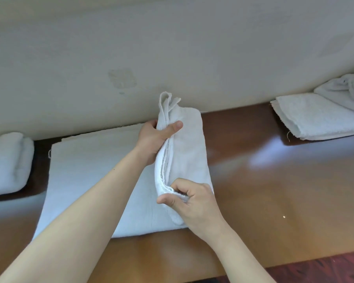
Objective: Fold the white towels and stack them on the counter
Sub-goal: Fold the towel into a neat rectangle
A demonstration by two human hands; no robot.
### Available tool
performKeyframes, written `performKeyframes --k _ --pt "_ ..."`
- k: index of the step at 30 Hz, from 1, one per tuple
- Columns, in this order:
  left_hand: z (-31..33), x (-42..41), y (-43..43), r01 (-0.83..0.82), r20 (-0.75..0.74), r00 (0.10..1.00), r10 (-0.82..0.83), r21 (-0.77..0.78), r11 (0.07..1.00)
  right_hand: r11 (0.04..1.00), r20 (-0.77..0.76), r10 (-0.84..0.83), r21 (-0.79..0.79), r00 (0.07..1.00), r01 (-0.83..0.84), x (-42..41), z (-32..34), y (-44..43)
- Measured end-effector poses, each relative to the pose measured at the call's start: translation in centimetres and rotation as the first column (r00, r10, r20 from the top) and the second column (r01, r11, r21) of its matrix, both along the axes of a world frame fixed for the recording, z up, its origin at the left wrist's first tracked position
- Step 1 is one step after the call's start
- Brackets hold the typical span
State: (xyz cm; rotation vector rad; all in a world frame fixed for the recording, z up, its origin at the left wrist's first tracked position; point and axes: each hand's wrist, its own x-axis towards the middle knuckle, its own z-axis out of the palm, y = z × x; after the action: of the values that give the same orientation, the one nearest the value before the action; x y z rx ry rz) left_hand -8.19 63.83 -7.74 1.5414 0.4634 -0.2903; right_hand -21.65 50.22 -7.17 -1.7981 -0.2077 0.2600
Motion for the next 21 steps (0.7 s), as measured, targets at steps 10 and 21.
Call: performKeyframes --k 10,21 --pt "0.3 -3.5 14.3 -0.087 0.004 0.996 0.088 -0.113 0.990 0.990 0.046 0.117 -0.079 0.992 -0.113 -1.7 0.8 13.1" --pt "-0.5 -5.1 28.2 -0.138 0.021 0.989 0.143 -0.151 0.979 0.979 0.014 0.204 -0.030 0.979 -0.203 -2.3 0.3 26.3"
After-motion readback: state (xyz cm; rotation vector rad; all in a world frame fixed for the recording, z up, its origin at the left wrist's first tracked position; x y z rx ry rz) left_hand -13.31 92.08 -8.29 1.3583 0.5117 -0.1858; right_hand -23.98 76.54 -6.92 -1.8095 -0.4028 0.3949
